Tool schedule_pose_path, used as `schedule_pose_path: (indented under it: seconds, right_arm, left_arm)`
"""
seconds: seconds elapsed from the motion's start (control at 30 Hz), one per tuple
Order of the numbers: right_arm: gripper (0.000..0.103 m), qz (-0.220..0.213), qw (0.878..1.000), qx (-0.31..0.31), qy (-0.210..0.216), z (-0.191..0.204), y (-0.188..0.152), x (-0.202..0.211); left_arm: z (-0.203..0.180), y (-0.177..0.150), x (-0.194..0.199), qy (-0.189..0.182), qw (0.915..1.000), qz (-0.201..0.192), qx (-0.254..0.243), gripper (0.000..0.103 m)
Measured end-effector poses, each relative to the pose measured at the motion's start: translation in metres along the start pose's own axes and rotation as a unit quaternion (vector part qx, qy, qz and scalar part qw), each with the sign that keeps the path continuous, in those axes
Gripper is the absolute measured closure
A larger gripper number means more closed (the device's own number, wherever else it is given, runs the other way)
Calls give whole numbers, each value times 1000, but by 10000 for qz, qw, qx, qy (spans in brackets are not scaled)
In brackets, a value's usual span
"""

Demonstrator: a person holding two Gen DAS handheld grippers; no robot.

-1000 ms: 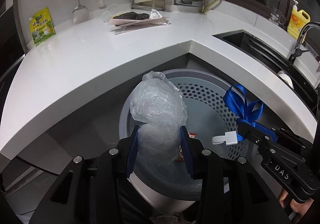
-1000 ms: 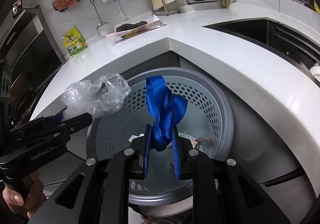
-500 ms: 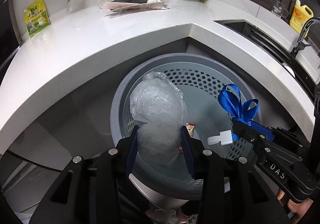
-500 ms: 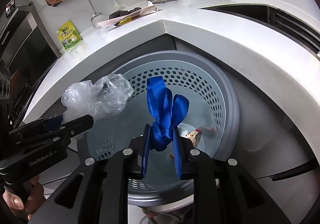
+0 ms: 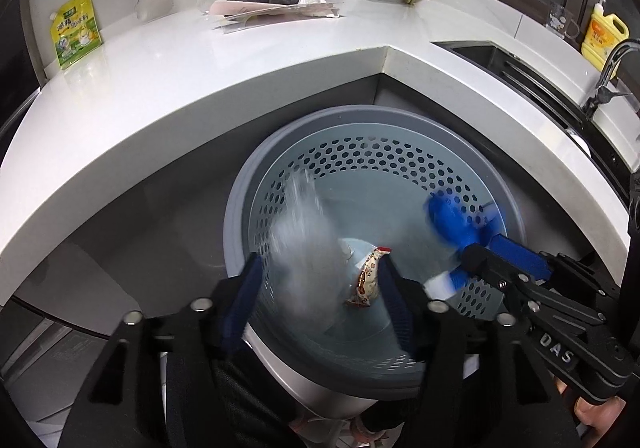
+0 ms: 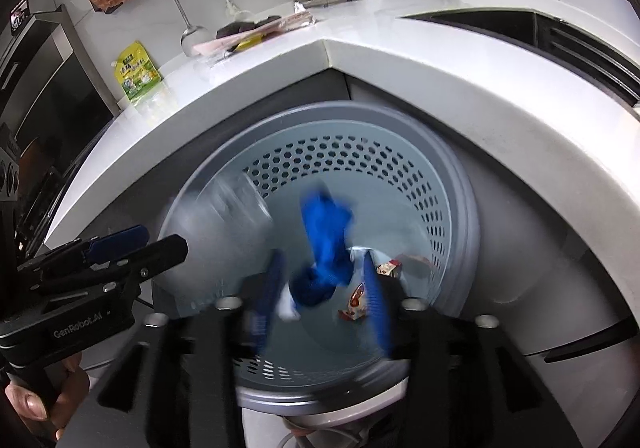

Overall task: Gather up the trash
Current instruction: 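Open both grippers to drop the bag and ribbon into the bin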

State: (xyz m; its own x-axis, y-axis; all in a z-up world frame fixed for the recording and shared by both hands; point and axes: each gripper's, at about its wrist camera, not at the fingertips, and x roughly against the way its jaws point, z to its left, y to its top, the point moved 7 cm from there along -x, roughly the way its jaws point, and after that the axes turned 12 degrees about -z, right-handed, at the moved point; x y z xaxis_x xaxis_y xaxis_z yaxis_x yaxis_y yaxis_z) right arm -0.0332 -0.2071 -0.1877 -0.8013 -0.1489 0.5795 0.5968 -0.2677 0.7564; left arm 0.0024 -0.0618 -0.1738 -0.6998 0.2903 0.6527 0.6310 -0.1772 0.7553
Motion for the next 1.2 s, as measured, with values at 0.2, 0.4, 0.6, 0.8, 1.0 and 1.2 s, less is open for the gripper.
schedule_pose_path:
  seconds: [0.2,0.4,0.6,0.8,1.0,1.2]
  right_arm:
    - [56,-24,10000,-26,-9,-2,0,2]
    - [56,-37,10000,-35,-4,-2,-1,3]
    - [56,-75,10000,-56,0,-3,1,5]
    - [56,-122,9999,-60,-13,-5,3,9]
    - [54,-232,9997,-18,-25,-2,10,18]
    - [52,-308,9995,56,-46,1,18,23]
  left_arm:
    - [1,0,1,32,10000,-10,0,33]
    - [2,0,2,50,10000,-34,5,29]
    - [4,2,5,66,9999,-102,41,23]
    - [8,6,9,93,9998,-177,94,18]
    - [14,12,14,133,9994,-281,135,16]
    - [21,25,22,170,9987,-457,156,13]
